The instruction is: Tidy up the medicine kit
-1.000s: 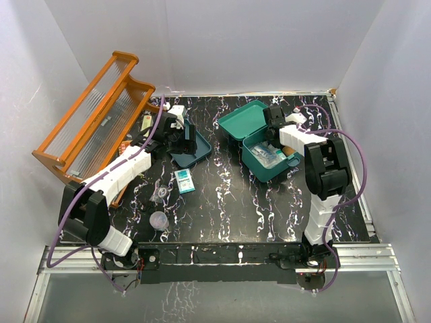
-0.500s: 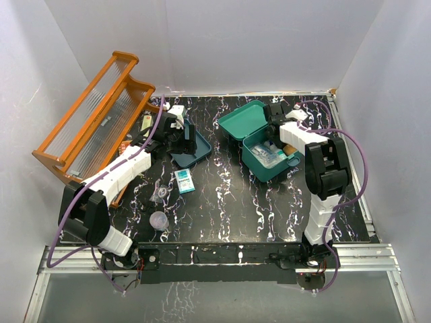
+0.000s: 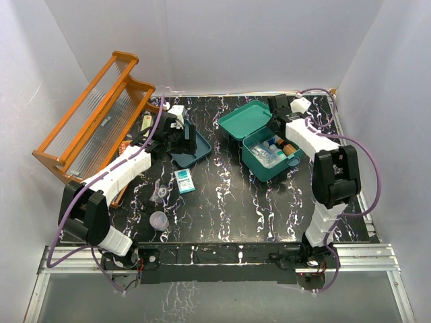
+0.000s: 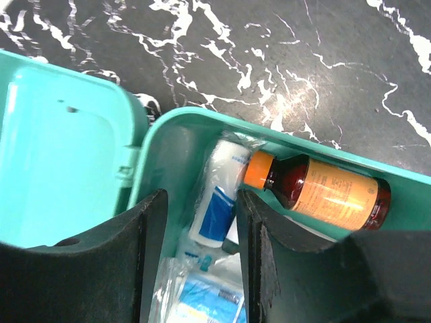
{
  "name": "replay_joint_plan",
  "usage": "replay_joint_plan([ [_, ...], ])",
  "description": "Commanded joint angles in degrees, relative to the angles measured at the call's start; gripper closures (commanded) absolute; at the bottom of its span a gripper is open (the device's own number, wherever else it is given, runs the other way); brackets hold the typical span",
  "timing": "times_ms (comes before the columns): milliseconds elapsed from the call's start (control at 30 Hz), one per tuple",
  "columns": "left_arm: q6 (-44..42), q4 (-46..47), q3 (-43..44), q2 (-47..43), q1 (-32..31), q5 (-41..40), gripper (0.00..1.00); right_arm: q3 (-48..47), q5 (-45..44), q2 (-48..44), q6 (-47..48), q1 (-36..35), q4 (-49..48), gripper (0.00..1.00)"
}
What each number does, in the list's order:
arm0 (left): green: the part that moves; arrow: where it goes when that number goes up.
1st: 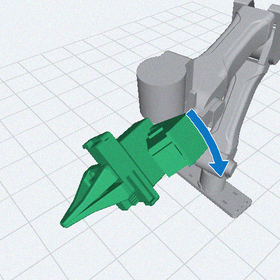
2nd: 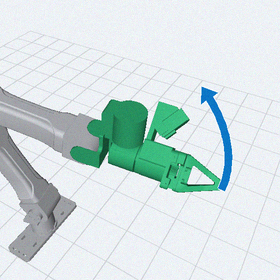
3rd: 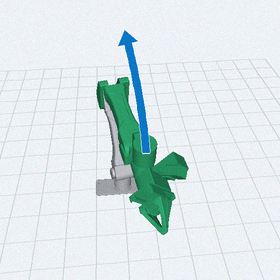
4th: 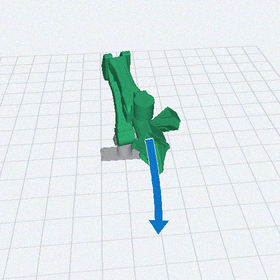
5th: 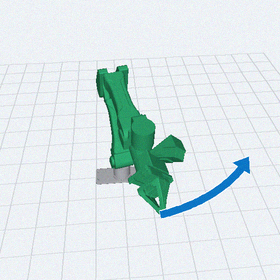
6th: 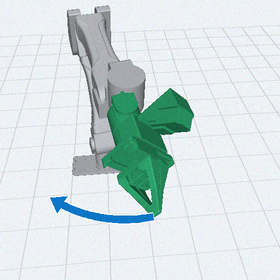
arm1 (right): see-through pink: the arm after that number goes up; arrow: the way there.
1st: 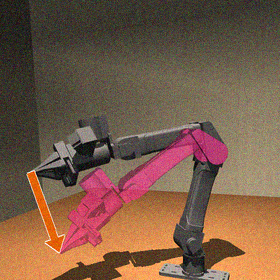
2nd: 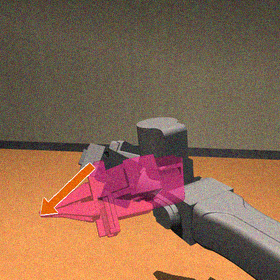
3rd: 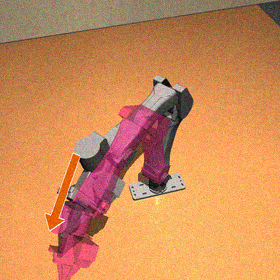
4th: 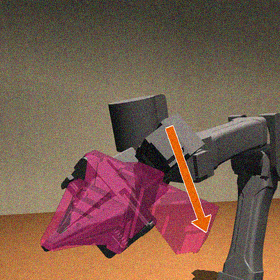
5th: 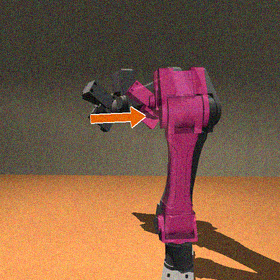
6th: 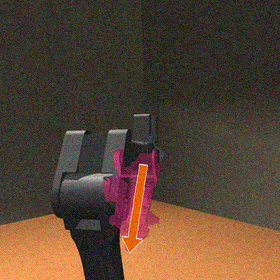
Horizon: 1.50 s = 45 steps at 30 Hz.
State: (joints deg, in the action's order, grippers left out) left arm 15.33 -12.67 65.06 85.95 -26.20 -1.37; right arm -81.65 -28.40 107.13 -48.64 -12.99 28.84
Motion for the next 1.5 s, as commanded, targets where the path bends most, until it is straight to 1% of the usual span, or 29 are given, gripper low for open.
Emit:
replay_joint_plan([
  [0, 0.98, -0.11, 1.16, -1.27, 0.33, -1.02, 0.18, -2.36, 2.68, -6.22, 5.31, 0.16, -1.43, 0.56],
  [133, 3.3, -1.25, 0.11, -1.88, 0.35, -3.1, 0.19, -1.2, 7.69, -10.14, 7.28, 0.19, -2.73, 0.56],
  [267, 6.45, -3.64, -1.77, -3.16, 0.71, -6.63, 0.2, 0.67, 14.61, -13.82, 9.87, 0.17, -6.78, 0.56],
  [333, 8.5, -4.97, -2.7, -3.57, 1.48, -7.46, 0.23, 1.46, 18.83, -15.47, 11.54, 0.13, -9.13, 0.55],
  [400, 10.49, -5.97, -3.88, -3.68, 2.36, -6.98, 0.27, 1.95, 22.6, -16.84, 12.48, -0.31, -10.46, 0.54],
  [533, 13.32, -6.99, -5.72, -2.71, 2.9, -3.67, 0.31, 2.73, 26.45, -18.92, 13.16, -2.3, -11.43, 0.53],
  [600, 14.62, -7.73, -6.05, -0.98, 2.89, -1.63, 0.33, 3.28, 26.79, -19.7, 12.85, -3.44, -11.13, 0.53],
  [700, 15.47, -8.41, -6.09, 1.87, 2.9, 1.55, 0.41, 4.83, 26.2, -21.04, 12.37, -5.28, -10.86, 0.54],
  [800, 16.68, -10.86, -5.04, 5.71, 2.86, 2.54, 0.5, 5.97, 25.77, -22.06, 12.28, -6.74, -10.55, 0.55],
  [867, 17.65, -13.41, -3.54, 7.99, 2.69, 1.77, 0.53, 6.42, 25.59, -22.58, 12.18, -7.25, -10.31, 0.55],
  [933, 18.51, -16.14, -2.16, 9.97, 2.56, 0.83, 0.54, 6.67, 25.51, -22.96, 12.26, -7.71, -10.37, 0.55],
  [1000, 18.8, -17.91, -1.26, 11.39, 2.3, 0.31, 0.53, 6.63, 25.51, -23.09, 12.41, -8.06, -10.31, 0.55],
  [1233, 20.29, -19.38, 0.3, 14.44, 2.05, 0.41, 0.51, 6.18, 25.26, -23.09, 12.83, -8.84, -10.3, 0.57],
  [1467, 21.49, -23.33, 3.29, 17.63, 1.15, -2.11, 0.58, 6.53, 24.92, -23.11, 13.12, -9.27, -10.55, 0.57],
])
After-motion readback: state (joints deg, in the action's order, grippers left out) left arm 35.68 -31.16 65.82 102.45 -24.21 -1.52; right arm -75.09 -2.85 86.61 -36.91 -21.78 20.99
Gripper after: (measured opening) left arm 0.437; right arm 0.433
